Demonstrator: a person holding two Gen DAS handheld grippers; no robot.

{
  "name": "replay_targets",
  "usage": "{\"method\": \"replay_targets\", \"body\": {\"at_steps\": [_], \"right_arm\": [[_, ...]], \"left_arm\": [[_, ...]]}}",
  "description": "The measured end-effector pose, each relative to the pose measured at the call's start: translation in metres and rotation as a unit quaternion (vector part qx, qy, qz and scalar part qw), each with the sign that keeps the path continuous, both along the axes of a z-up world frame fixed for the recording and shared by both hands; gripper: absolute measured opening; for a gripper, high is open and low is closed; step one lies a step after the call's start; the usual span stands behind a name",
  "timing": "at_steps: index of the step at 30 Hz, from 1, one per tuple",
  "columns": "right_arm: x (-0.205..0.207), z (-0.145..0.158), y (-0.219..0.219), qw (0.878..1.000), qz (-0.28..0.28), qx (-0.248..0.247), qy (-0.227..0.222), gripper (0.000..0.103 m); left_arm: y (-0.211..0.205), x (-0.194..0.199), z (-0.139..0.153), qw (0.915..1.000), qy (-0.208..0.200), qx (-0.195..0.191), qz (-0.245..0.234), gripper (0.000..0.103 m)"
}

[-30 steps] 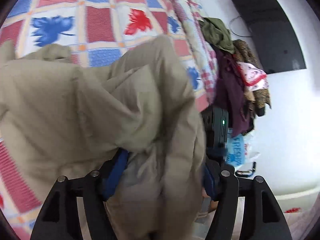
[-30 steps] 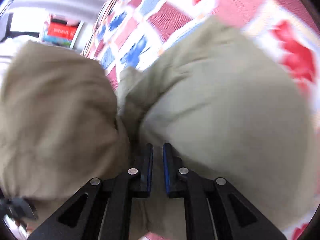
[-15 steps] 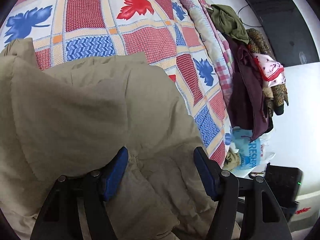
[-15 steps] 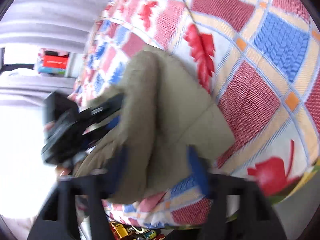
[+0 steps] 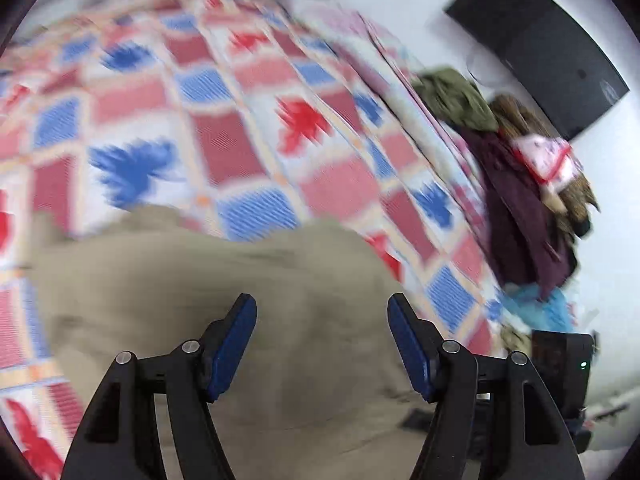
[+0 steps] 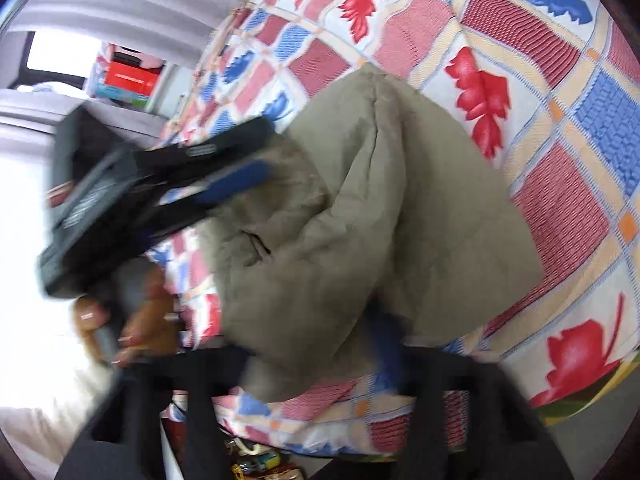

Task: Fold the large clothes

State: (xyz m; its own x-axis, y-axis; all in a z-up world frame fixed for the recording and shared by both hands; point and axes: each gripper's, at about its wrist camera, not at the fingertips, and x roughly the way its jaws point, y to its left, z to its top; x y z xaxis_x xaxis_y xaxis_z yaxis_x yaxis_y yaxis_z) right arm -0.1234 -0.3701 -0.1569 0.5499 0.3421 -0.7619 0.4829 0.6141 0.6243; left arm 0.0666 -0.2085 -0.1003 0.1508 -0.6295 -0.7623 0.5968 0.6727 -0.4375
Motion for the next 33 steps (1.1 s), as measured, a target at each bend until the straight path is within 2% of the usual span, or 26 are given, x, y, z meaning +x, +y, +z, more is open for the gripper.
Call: {"method": "replay_targets", "body": {"at_steps": [2,5,8,12,17,21,25,29,33], "right_arm": [[-0.002,-0.002,-0.001,0.999,-0.002,-0.030,0.017,0.018],[-0.005,0.005,0.001,0.998,0.006,-0.063,0.022,0.016],[-0.002,0.016,0.007,0.993,0.028,-0.117,0.020,0.015],[-0.007,0.014,0.000,0.990,0.026,-0.134,0.036,0.015],[-0.029,-0.005,-0.023,0.987,-0.027,-0.134,0.080,0.015],[-0.044,-0.029,-0.041,0.986,-0.051,-0.118,0.102,0.015],[-0.044,-0.057,-0.047,0.988,-0.052,-0.092,0.112,0.017],[-0.053,-0.044,-0.054,0.992,-0.057,-0.055,0.102,0.018],[-0.066,-0.004,-0.059,0.995,-0.050,-0.078,0.043,0.020]], "left_arm": [[0.029,0.012,-0.002,0.9986,-0.021,0.019,0.046,0.069],[0.058,0.036,-0.030,0.9936,0.009,0.048,0.102,0.069],[0.053,0.047,-0.051,0.9918,0.029,0.049,0.114,0.069],[0.005,0.041,-0.061,0.9951,0.002,0.066,0.073,0.069],[-0.056,0.027,-0.071,0.9965,-0.012,0.078,0.028,0.069],[-0.073,0.023,-0.077,0.9958,-0.014,0.089,0.019,0.069],[-0.072,0.021,-0.080,0.9944,-0.021,0.102,0.013,0.069],[-0.066,0.024,-0.081,0.9945,-0.018,0.103,0.011,0.069],[-0.063,0.026,-0.081,0.9944,-0.018,0.102,0.016,0.069]]}}
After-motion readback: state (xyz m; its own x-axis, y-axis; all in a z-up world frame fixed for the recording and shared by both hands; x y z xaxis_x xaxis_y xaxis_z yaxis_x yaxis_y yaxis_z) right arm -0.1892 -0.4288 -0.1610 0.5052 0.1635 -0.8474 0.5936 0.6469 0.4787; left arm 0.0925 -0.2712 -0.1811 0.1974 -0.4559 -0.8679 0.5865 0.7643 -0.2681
